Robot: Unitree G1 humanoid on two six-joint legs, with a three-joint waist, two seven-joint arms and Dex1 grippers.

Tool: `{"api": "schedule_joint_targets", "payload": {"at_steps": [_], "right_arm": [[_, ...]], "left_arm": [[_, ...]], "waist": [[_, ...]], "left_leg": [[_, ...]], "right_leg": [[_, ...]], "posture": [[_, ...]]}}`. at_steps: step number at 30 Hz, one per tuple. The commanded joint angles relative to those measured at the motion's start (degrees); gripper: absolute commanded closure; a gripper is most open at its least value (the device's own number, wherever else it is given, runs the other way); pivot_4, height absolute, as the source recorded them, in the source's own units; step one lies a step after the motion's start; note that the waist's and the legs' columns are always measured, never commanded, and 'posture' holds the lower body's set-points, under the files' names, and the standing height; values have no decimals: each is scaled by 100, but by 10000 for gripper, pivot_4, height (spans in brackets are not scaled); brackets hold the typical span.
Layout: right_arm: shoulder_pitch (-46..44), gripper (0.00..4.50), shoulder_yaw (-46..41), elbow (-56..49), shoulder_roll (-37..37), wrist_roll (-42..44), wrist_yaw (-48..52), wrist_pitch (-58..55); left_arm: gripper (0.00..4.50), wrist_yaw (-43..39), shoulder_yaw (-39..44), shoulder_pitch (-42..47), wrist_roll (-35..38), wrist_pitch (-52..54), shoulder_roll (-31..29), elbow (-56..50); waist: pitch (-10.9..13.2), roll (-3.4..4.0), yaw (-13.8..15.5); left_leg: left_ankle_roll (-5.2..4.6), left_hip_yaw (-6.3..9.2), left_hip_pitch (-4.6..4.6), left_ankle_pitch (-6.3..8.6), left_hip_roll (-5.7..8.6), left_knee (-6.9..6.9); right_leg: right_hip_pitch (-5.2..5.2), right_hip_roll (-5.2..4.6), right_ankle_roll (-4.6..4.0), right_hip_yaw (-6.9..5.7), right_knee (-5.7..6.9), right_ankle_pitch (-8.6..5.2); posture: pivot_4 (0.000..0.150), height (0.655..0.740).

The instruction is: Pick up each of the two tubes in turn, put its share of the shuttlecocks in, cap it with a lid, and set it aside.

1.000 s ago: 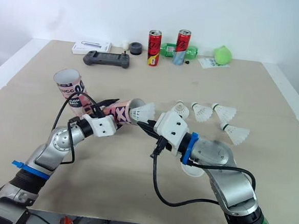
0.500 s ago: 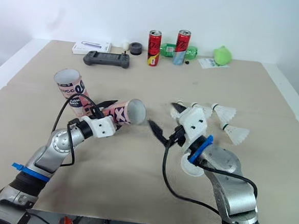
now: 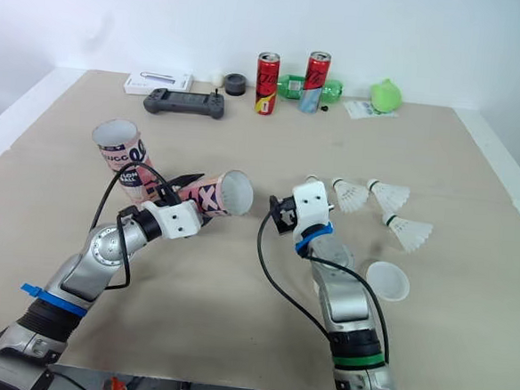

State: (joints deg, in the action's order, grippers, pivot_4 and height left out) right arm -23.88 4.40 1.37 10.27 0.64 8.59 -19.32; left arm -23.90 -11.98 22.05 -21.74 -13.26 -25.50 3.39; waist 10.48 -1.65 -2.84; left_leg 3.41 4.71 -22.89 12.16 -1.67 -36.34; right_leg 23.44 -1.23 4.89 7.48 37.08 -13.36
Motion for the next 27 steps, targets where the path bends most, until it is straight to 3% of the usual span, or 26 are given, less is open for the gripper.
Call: {"api": "schedule_joint_targets", "payload": {"at_steps": [1,4,8,13,21,24,27], "right_arm": [[-436,532,-196,520,-227,-20,-292,198],[-563,532,-272,824,-317,-18,-396,338],[-713,17643,-408,1164,-412,-11,-572,439],[-776,42895,-468,1343,-431,-42,-705,481],[-365,44017,-272,372,-308,120,-80,430],[114,44017,-54,-1284,394,722,1311,430],[353,44017,-142,-2180,1091,1179,2174,430]], "left_arm": [[5353,92,104,48,78,12,17,-314],[5353,100,105,39,75,21,25,-334],[5353,117,99,34,82,37,34,-365],[5353,105,53,17,97,17,47,-404],[5353,99,50,25,116,-3,32,-393],[5353,95,56,36,110,68,35,-353],[5353,89,60,23,136,103,45,-340]], "waist": [[0,0,-11],[0,0,-12],[0,1,-14],[1,1,-15],[1,2,-15],[8,14,-1],[11,19,5]], "left_leg": [[0,0,1,0,-1,0],[-2,1,3,-1,-4,0],[-2,0,2,-1,-3,0],[-2,1,2,-1,-4,2],[-2,2,1,-1,-3,4],[-2,4,-8,-1,-1,5],[-1,8,-23,0,10,3]], "right_leg": [[0,1,-2,-1,0,1],[2,4,-9,-3,2,5],[1,3,-14,-1,1,9],[2,5,-20,-1,1,13],[2,5,-18,-1,1,11],[7,3,1,0,0,-3],[11,-8,11,-1,-3,-9]], "posture": [[1500,7400],[1500,7400],[1500,7400],[1500,7400],[1500,7400],[1500,7400],[1500,7400]]}}
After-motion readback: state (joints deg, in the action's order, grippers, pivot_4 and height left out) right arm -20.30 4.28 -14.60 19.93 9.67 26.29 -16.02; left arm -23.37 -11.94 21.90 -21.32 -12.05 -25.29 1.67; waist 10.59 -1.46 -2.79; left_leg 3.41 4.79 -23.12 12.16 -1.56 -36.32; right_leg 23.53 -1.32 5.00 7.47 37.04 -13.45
